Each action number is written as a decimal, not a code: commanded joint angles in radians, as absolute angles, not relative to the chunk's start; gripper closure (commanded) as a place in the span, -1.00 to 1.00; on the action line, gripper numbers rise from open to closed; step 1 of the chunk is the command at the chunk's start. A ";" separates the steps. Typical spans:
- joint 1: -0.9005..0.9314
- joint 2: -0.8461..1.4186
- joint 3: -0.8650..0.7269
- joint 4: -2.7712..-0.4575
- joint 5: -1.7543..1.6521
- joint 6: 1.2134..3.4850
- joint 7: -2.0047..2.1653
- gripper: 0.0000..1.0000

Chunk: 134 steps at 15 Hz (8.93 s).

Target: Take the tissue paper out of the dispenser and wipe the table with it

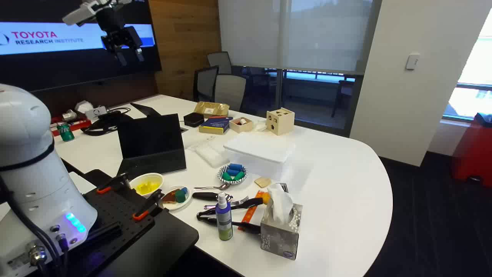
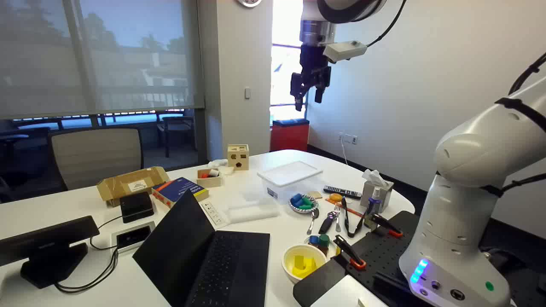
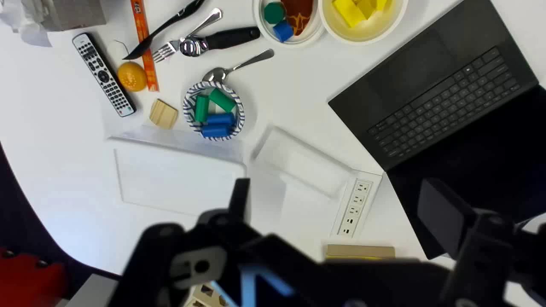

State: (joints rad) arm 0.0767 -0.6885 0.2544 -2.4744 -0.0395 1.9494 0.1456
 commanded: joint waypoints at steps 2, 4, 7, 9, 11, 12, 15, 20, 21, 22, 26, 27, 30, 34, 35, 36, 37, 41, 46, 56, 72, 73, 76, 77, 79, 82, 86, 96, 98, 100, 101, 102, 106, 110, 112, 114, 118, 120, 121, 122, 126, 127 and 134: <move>0.097 -0.684 0.239 -2.471 -0.052 1.946 0.157 -1.00; 0.097 -0.684 0.239 -2.471 -0.052 1.946 0.157 -1.00; 0.016 -0.695 0.206 -2.522 -0.073 2.047 0.273 -1.00; -0.050 -0.693 0.129 -2.566 -0.115 2.127 0.270 -1.00; -0.128 -0.669 0.054 -2.588 -0.149 2.205 0.269 -1.00; -0.170 -0.648 0.013 -2.592 -0.161 2.245 0.266 -1.00; -0.291 -0.535 -0.094 -2.579 -0.184 2.388 0.277 -1.00; -0.428 -0.223 -0.186 -2.496 -0.164 2.680 0.364 -1.00; -0.447 -0.160 -0.189 -2.476 -0.166 2.729 0.405 -1.00; -0.462 -0.094 -0.189 -2.452 -0.174 2.774 0.459 -1.00; -0.481 0.149 -0.210 -2.326 -0.243 2.867 0.729 -1.00; -0.469 0.194 -0.232 -2.299 -0.265 2.869 0.800 -1.00; -0.419 0.282 -0.315 -2.250 -0.351 2.847 1.028 -1.00; -0.187 0.375 -0.583 -2.242 -0.330 2.825 1.228 -1.00; -0.154 0.395 -0.617 -2.247 -0.320 2.825 1.263 -1.00; -0.124 0.416 -0.647 -2.250 -0.310 2.821 1.294 -1.00; -0.106 0.437 -0.659 -2.249 -0.287 2.815 1.312 -1.00; -0.106 0.510 -0.625 -2.239 -0.168 2.803 1.294 -1.00; -0.109 0.590 -0.616 -2.208 -0.067 2.801 1.280 -1.00; -0.121 0.696 -0.636 -2.141 0.013 2.769 1.275 -1.00; -0.148 0.718 -0.648 -2.056 -0.006 2.650 1.285 0.16; -0.146 0.718 -0.650 -2.057 -0.008 2.650 1.286 0.34; -0.142 0.720 -0.653 -2.057 -0.008 2.651 1.288 0.78; -0.142 0.721 -0.654 -2.057 -0.008 2.651 1.288 0.94; -0.139 0.716 -0.659 -2.053 -0.008 2.648 1.291 1.00; -0.109 0.689 -0.687 -2.056 -0.030 2.656 1.292 1.00; -0.008 0.626 -0.778 -2.075 -0.100 2.630 1.289 1.00; 0.341 0.187 -0.967 -2.221 -0.493 2.547 1.369 1.00; 0.442 0.089 -1.020 -2.236 -0.609 2.498 1.421 1.00; 0.486 -0.003 -1.023 -2.235 -0.719 2.426 1.482 1.00; 0.498 -0.043 -1.016 -2.236 -0.757 2.391 1.505 1.00; 0.502 -0.076 -1.005 -2.236 -0.788 2.356 1.530 1.00; 0.134 -0.176 -0.615 -2.261 -0.811 2.267 1.566 1.00; -0.104 -0.227 -0.413 -2.299 -0.769 2.265 1.547 1.00; -0.179 -0.246 -0.364 -2.316 -0.757 2.267 1.547 1.00; -0.235 -0.251 -0.340 -2.326 -0.741 2.274 1.547 1.00; -0.316 -0.203 -0.349 -2.321 -0.691 2.313 1.542 1.00; -0.348 -0.165 -0.360 -2.321 -0.665 2.342 1.545 1.00; -0.363 -0.144 -0.363 -2.318 -0.658 2.355 1.551 1.00; -0.377 -0.120 -0.369 -2.316 -0.644 2.374 1.551 1.00; -0.414 -0.011 -0.395 -2.308 -0.606 2.477 1.552 1.00; -0.420 0.019 -0.402 -2.308 -0.600 2.512 1.558 1.00; -0.411 0.221 -0.471 -2.274 -0.525 2.702 1.582 1.00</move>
State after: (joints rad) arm -0.4196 0.1394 -0.4451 -2.3107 -0.5792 2.6494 1.5523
